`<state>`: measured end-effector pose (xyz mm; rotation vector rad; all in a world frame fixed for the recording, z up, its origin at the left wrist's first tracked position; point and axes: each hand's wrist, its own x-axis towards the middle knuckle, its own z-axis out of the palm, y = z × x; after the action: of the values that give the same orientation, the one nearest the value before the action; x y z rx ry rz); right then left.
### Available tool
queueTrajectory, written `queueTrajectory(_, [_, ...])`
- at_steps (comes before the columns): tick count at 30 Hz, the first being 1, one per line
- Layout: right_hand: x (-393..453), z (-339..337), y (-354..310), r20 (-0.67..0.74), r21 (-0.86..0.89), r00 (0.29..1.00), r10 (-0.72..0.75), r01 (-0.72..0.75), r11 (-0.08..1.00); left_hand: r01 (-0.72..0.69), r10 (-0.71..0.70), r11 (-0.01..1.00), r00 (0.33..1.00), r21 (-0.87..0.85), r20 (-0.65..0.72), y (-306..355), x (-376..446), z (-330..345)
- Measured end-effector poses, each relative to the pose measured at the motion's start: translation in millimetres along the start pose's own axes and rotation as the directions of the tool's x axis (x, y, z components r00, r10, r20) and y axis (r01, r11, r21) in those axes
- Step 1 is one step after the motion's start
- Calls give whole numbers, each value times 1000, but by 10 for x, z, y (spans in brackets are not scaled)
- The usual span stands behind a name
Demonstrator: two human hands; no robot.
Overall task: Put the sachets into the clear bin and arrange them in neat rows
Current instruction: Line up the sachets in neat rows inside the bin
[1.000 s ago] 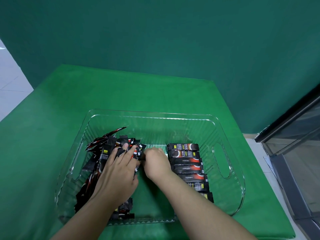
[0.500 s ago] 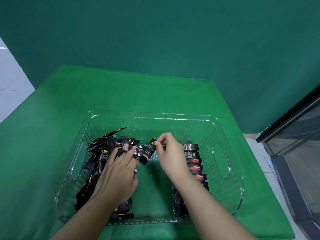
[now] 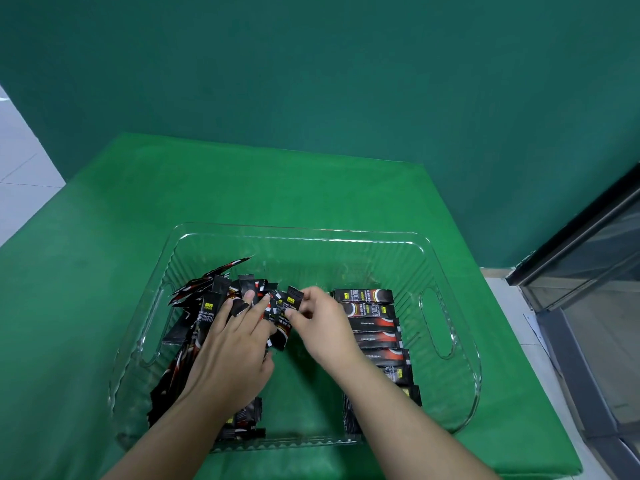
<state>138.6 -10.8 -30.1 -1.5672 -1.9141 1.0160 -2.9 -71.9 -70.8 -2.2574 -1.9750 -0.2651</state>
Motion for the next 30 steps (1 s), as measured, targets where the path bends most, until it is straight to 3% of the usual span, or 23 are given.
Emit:
queueTrajectory(7, [97,-471,7,-140,-180,988,-66,40,983,11,-12,1000,1000,-29,-17,2,1,-6])
queueTrajectory(17, [196,-685,310,77,-600,992,-102,128,790,11,-10,999,1000,-47,29,-16,4,-18])
queueTrajectory(20, [159,-608,399,51,-672,992,-117,121,731,10,-9,999,1000,-46,20,-14,5,-16])
queueTrajectory(23, [62,-562,419,3,-663,988,-151,115,740,3,-2,999,1000,-40,12,-14,7,-7])
queueTrajectory(30, [-225,-430,326,198,-680,966,166,13,733,-7,7,1000,1000,-29,-13,-10,7,4])
